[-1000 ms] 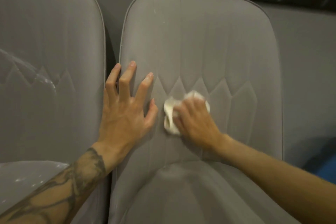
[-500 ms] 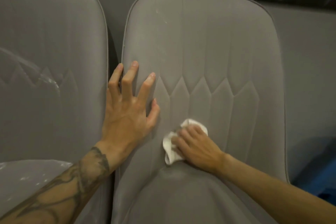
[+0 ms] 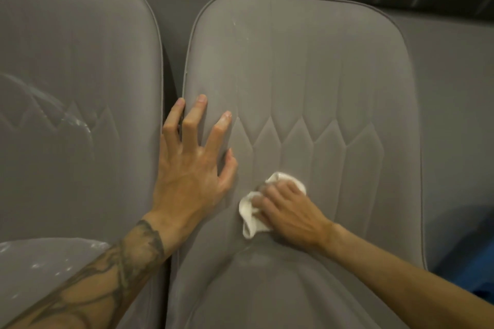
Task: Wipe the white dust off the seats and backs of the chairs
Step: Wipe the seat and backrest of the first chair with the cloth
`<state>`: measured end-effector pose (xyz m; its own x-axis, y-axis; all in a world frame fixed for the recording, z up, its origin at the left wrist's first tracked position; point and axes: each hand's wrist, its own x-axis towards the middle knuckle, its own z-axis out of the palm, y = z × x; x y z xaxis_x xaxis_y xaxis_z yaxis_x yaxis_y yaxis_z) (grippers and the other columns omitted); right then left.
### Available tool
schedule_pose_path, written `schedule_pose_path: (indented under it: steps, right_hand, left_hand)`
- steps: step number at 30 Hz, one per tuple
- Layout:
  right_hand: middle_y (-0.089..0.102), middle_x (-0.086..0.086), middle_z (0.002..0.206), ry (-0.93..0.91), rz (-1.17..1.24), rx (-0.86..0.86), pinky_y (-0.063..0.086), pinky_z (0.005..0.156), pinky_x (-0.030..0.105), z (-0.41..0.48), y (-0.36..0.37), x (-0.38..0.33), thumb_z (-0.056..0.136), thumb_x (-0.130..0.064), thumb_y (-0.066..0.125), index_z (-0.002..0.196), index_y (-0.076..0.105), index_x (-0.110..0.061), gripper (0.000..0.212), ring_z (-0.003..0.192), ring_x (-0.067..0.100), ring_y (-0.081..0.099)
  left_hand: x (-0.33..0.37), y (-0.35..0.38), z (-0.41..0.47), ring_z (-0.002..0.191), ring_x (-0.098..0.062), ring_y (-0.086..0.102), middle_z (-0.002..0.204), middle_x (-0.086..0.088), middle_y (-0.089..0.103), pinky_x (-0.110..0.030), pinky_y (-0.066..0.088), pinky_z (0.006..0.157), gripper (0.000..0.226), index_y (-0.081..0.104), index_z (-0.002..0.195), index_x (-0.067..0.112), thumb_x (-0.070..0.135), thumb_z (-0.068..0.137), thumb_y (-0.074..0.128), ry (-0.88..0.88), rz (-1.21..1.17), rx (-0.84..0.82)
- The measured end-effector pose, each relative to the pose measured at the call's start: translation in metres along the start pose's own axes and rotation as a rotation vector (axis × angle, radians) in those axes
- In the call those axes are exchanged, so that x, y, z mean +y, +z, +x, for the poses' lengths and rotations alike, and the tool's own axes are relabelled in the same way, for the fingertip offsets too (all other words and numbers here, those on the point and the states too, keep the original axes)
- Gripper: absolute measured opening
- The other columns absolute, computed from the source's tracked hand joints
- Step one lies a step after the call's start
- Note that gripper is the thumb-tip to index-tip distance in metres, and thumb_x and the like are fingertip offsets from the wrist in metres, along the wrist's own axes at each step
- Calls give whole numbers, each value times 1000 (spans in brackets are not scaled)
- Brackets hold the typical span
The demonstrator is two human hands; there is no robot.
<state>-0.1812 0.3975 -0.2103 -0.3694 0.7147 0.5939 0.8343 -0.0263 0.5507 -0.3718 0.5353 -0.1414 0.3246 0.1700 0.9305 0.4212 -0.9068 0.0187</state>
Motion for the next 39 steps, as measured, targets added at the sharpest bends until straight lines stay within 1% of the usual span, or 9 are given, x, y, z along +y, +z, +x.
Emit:
schedule_pose_path:
  steps: [4, 8, 14, 20, 22, 27, 32, 35, 39]
  right_hand:
    - [57, 22, 100, 431, -65, 314, 36, 83, 46, 87, -33, 57, 103, -23, 46, 106, 58, -7, 20, 92, 37, 51]
    - [60, 16, 113, 877, -67, 475, 36, 84, 42, 183, -72, 109, 102, -35, 42, 112, 60, -8, 34, 102, 35, 54]
    - [57, 17, 107, 562, 1, 354, 39, 84, 45, 151, -58, 58, 103, -28, 47, 109, 61, -5, 28, 95, 35, 52]
    - [54, 10, 126, 819, -102, 402, 37, 88, 37, 228, -83, 125, 104, -38, 33, 121, 55, -11, 38, 111, 28, 50]
    - [53, 9, 127, 819, -91, 389, 38, 89, 37, 240, -85, 119, 103, -39, 33, 122, 54, -13, 39, 113, 27, 50]
    - [55, 15, 119, 493, -1, 319, 37, 87, 41, 187, -76, 80, 104, -34, 40, 117, 58, -9, 33, 105, 31, 50]
    - [49, 10, 134, 756, -114, 322, 35, 89, 37, 260, -97, 143, 102, -39, 32, 127, 52, -14, 40, 118, 31, 48]
    - [54, 10, 127, 721, -59, 355, 37, 88, 38, 268, -88, 120, 101, -39, 37, 122, 56, -15, 38, 113, 30, 51]
    - [58, 16, 104, 561, 199, 438, 39, 81, 44, 187, -63, 38, 102, -24, 49, 108, 62, -6, 23, 93, 32, 52]
  left_hand:
    - [2, 0, 0, 147, -47, 27, 157, -18, 32, -55, 32, 120, 54, 55, 145, 17, 31, 93, 62, -1, -7, 7]
    - [1, -1, 0, 148, -46, 26, 158, -16, 30, -54, 33, 119, 55, 54, 146, 19, 32, 93, 61, -12, -10, -5]
    - [4, -5, 0, 149, -46, 24, 159, -16, 27, -54, 33, 119, 55, 55, 146, 17, 32, 93, 62, -18, -6, -38]
    - [4, -7, 0, 148, -48, 25, 159, -18, 30, -52, 33, 120, 55, 55, 146, 16, 30, 94, 61, -21, -19, -40]
    - [3, -7, 0, 147, -49, 28, 158, -20, 33, -53, 32, 120, 54, 56, 145, 15, 28, 93, 62, -15, -17, -26]
    - [5, -7, 1, 147, -49, 27, 158, -19, 31, -52, 31, 121, 54, 57, 145, 15, 29, 93, 61, -16, -7, -39]
    - [5, -8, 0, 149, -48, 26, 159, -19, 31, -50, 28, 122, 54, 56, 145, 15, 27, 93, 62, -13, -24, -32]
    - [3, -8, -1, 149, -47, 25, 159, -18, 29, -49, 28, 122, 54, 55, 146, 16, 27, 93, 61, -11, -30, -32]
    - [3, -7, 0, 150, -45, 26, 158, -18, 33, -51, 29, 123, 53, 50, 143, 11, 19, 92, 61, -27, -108, -14]
